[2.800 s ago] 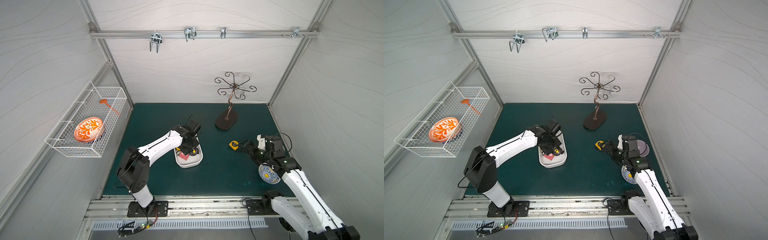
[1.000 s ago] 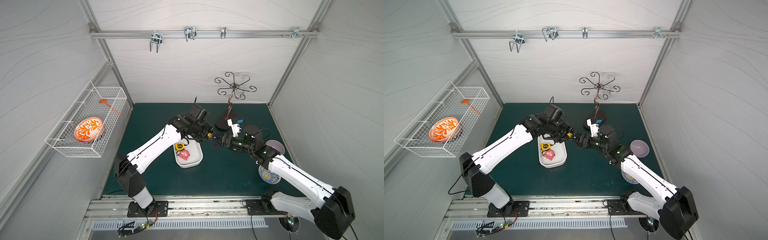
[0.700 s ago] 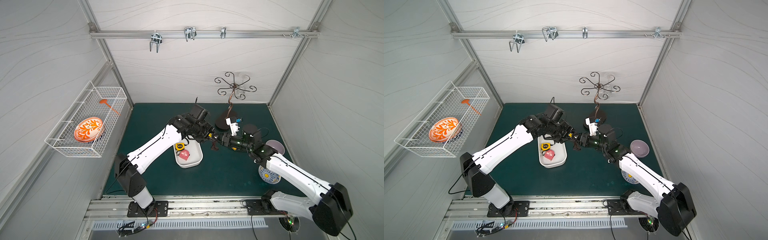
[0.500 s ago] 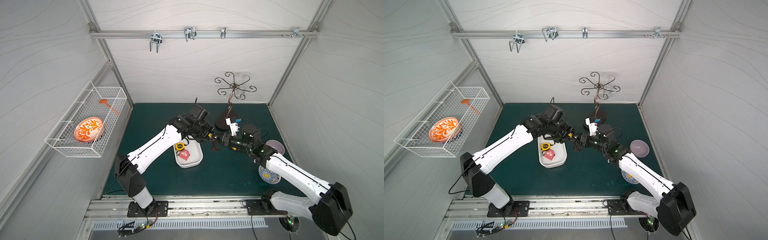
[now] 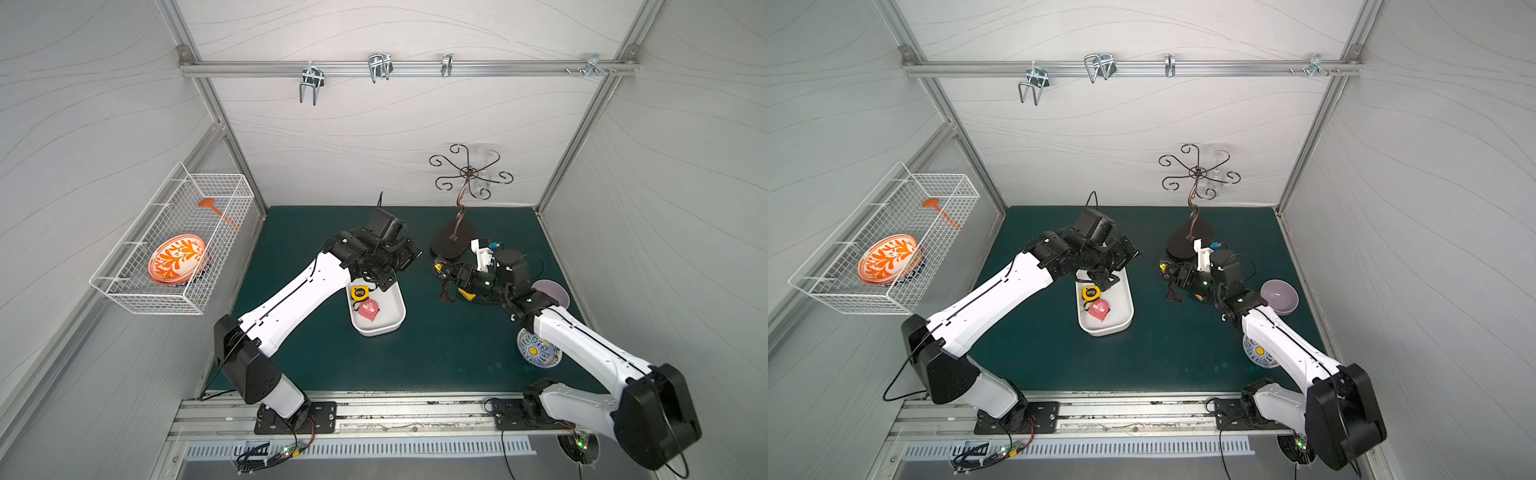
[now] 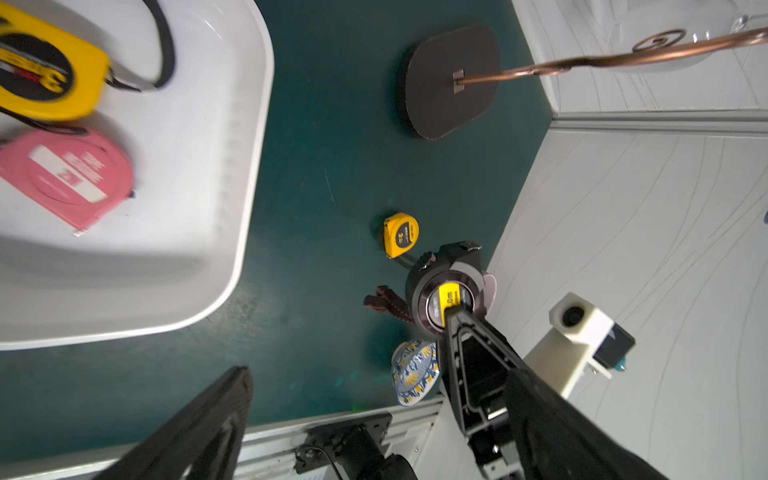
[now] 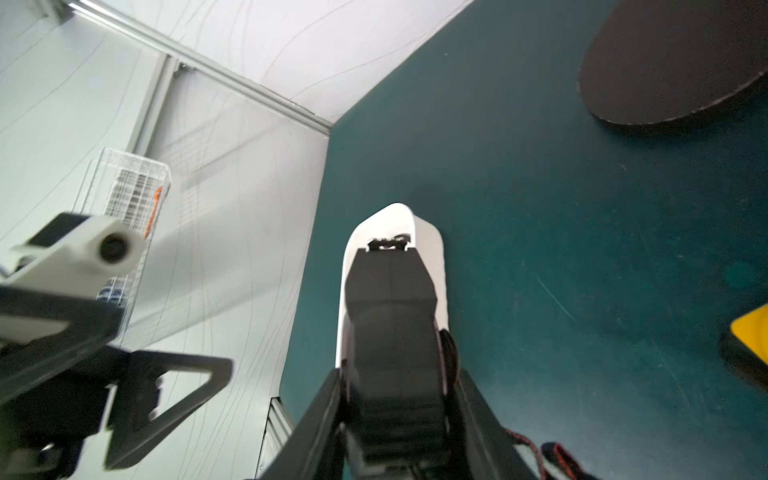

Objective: Take the tape measure out of the storage box
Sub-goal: Place the tape measure at the center of the board.

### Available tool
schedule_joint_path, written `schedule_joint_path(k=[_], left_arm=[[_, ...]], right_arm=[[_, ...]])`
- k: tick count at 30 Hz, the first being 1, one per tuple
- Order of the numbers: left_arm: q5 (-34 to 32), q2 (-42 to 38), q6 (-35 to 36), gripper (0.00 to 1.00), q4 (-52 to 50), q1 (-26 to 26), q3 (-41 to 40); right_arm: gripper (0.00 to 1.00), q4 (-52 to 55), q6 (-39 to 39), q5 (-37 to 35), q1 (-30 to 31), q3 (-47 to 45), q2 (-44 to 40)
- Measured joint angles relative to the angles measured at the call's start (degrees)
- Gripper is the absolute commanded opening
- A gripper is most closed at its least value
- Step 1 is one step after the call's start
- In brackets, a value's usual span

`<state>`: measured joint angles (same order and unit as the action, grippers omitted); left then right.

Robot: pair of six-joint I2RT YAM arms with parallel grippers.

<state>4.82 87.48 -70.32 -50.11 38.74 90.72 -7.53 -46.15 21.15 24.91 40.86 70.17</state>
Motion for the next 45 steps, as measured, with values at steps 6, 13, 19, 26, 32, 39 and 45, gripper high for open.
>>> schedule_joint_path(k=[6, 13, 19, 26, 32, 39, 45], left_arm=[[-4.2, -2.6, 7.1, 1.0, -3.1, -0.1, -3.3], [-6.4, -3.6, 10.5, 1.0, -4.9, -0.1, -8.8], [-7.2, -4.5, 11.2, 1.0, -5.1, -0.5, -9.1], [-6.8, -5.4, 12.1, 1.0, -4.3, -2.3, -10.4], [-6.3, -4.2, 14.9, 1.0, -4.6, -4.2, -11.5], [-5.7, -1.7, 16.6, 1.0, -6.1, -4.5, -11.5], [-5.0, -0.4, 17.4, 1.0, -6.9, -4.5, -11.5]], right_arm=[[0.0, -7.9, -4.2, 1.5, -1.7, 0.2, 12.5], [0.0, -12.8, -7.5, 0.8, -1.7, 4.3, 26.6], [0.0, -13.3, -7.9, -0.7, -1.6, 6.1, 31.6], [0.28, -9.7, -6.3, -2.7, -1.1, 8.0, 31.8], [0.53, -5.7, -4.3, -3.8, -0.8, 7.9, 31.8], [0.85, -1.5, -2.3, -4.9, -0.6, 7.9, 29.7], [0.99, 3.2, -0.8, -6.4, 0.6, 8.0, 23.0]])
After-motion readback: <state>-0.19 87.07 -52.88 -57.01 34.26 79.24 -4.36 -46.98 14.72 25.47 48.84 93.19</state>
